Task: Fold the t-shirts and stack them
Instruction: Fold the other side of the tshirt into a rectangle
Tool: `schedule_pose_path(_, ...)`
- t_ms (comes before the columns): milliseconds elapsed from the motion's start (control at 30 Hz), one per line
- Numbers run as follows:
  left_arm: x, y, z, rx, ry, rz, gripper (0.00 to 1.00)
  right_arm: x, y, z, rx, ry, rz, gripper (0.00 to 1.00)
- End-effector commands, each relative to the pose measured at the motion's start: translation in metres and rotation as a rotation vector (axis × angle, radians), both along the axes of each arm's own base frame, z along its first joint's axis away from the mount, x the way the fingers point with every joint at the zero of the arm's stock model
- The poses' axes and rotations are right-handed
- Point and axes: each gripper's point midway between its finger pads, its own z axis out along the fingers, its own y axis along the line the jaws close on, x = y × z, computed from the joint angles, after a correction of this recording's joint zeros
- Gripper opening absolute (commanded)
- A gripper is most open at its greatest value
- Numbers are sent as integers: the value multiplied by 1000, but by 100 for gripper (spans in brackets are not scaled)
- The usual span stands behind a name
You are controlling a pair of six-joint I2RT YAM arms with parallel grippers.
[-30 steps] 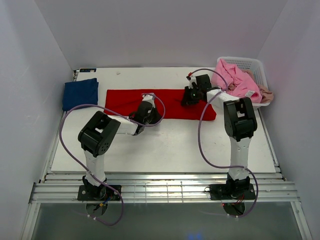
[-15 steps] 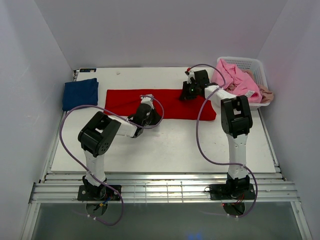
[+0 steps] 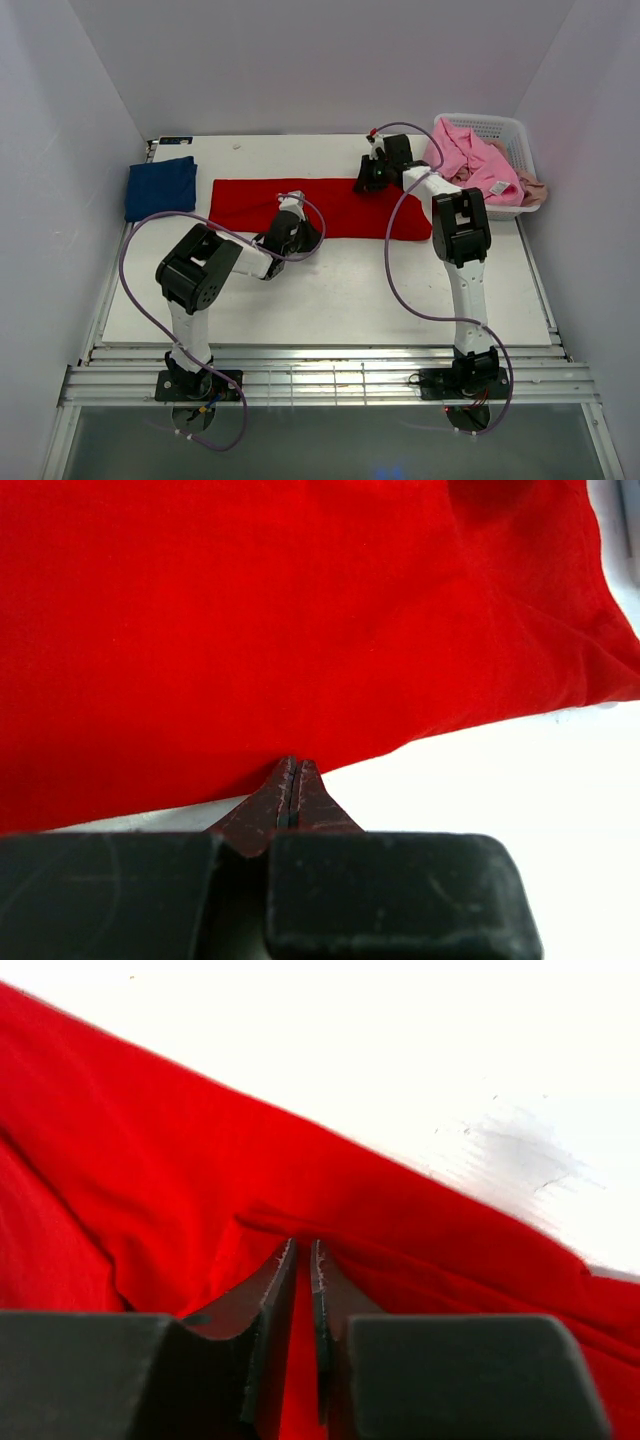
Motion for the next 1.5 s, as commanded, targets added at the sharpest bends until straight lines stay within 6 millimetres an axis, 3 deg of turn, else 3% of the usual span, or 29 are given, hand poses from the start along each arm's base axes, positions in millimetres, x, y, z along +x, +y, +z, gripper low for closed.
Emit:
schedule_pose_path(0, -26, 5, -21, 17, 98, -37, 0, 19, -1, 50, 16, -152, -22, 19)
schedule_pose_path(67, -30, 2, -17, 9, 92, -48, 0, 12, -6, 66, 5, -196, -28, 22)
schedule_pose_path(100, -31, 0, -15, 7, 86, -52, 0, 12, -10, 113, 20, -304, -39, 24)
schedule_pose_path(133, -36, -4, -14, 7, 83, -63, 0, 8, -12, 133, 29, -357, -45, 24)
schedule_pose_path(167, -36, -6, -10, 8, 73, -58, 0, -8, -17, 123, 18, -343, -48, 25)
schedule_pose_path(200, -39, -8, -10, 9, 74, -56, 0, -16, -21, 137, 24, -376, -54, 26)
schedule_pose_path(233, -43, -12, -9, 7, 74, -65, 0, -26, -24, 176, 46, -453, -58, 26)
schedule_pose_path(267, -46, -14, -10, 21, 65, -46, 0, -40, -28, 166, 37, -426, -58, 27)
schedule_pose_path(300, -49, -17, -9, 15, 68, -42, 0, -52, -30, 185, 47, -449, -59, 27)
schedule_pose_path(367, -59, -25, -11, 19, 71, -52, 0, -77, -31, 166, 31, -372, -31, 27)
schedule_pose_path(467, -72, -36, -10, 18, 71, -69, 0, -108, -26, 153, 20, -321, 4, 26)
schedule_pose_path(500, -74, -37, -10, 25, 65, -64, 0, -122, -29, 130, 2, -275, 5, 26)
schedule_pose_path(567, -81, -42, -6, 33, 50, -71, 0, -135, -25, 126, 11, -280, 12, 25)
schedule_pose_path(600, -83, -39, -7, 48, 49, -65, 0, -148, -25, 113, 15, -248, 19, 25)
schedule_pose_path(700, -75, -23, 17, 87, -17, -1, 0, -164, -15, 102, 42, -219, 57, 25)
schedule_pose_path(733, -66, -14, 40, 90, -77, 54, 0, -172, -13, 93, 41, -199, 68, 24)
schedule_pose_path(833, -59, 3, 70, 148, -167, 97, 2, -180, -4, 78, 55, -167, 94, 24)
schedule_pose_path(867, -55, 11, 91, 160, -222, 127, 5, -182, -2, 72, 54, -155, 100, 23)
schedule_pose_path(933, -52, 21, 106, 187, -256, 157, 13, -183, 1, 60, 57, -122, 102, 22)
schedule_pose_path(967, -50, 28, 121, 186, -286, 188, 14, -182, 2, 56, 57, -117, 104, 22)
schedule_pose_path(1033, -50, 38, 127, 225, -308, 207, 15, -181, 3, 46, 54, -99, 101, 21)
schedule_pose_path(1167, -48, 60, 118, 277, -292, 248, 11, -181, 4, 19, 28, -33, 96, 21)
schedule_pose_path(1300, -54, 82, 81, 312, -206, 256, 3, -185, 3, -13, -16, 49, 91, 20)
schedule_pose_path(1467, -50, 102, 51, 343, -131, 269, 0, -192, 2, -29, -43, 90, 87, 20)
